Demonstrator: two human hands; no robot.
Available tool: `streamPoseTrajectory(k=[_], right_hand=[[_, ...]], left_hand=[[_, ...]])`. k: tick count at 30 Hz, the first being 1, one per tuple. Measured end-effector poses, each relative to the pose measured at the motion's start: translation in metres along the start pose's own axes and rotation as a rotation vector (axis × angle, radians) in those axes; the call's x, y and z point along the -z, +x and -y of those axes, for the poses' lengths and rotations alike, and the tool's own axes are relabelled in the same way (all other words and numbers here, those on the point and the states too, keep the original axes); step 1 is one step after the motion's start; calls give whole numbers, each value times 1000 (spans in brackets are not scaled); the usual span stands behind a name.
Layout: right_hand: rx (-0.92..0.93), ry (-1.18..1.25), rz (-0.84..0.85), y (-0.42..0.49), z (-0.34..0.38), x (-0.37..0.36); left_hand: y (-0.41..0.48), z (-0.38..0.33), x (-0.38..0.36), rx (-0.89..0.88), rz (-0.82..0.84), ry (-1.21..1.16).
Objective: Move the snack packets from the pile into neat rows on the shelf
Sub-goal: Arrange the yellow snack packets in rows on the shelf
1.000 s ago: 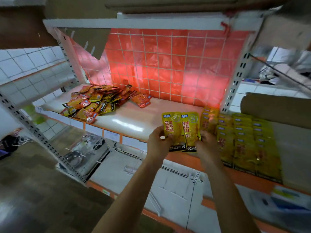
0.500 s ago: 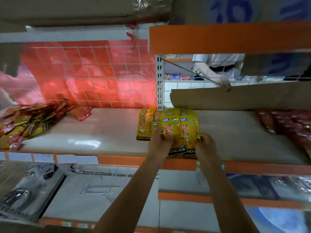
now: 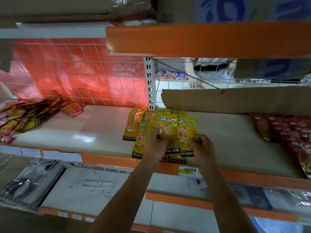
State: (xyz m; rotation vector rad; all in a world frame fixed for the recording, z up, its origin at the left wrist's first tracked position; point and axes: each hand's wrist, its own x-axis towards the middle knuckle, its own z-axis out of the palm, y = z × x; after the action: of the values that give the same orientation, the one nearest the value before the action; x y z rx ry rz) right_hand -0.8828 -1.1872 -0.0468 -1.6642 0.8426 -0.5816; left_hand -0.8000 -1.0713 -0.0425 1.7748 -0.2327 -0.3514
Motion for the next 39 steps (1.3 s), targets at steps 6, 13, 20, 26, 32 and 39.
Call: streamPoseTrajectory(k=[6,13,20,26,32,39], right_hand=[[-14,-14,27,-9,-2,-29],[7,-1,9,-31,5,-70],[-14,63,54,-47,13,-94],[-19,50,73,-43,23,-98],[33,-44,117,-30,34,-106],[23,-55,158,-24,30,-121]], left_hand=[[10,12,40,10,-132,-17],[30,34,102,25,-293,-43],[48,49,133,13,-259,47],[65,52,135,-15,-182,217],[76,57,131,-62,-199,553],[82,62,132,-151,-193,655]])
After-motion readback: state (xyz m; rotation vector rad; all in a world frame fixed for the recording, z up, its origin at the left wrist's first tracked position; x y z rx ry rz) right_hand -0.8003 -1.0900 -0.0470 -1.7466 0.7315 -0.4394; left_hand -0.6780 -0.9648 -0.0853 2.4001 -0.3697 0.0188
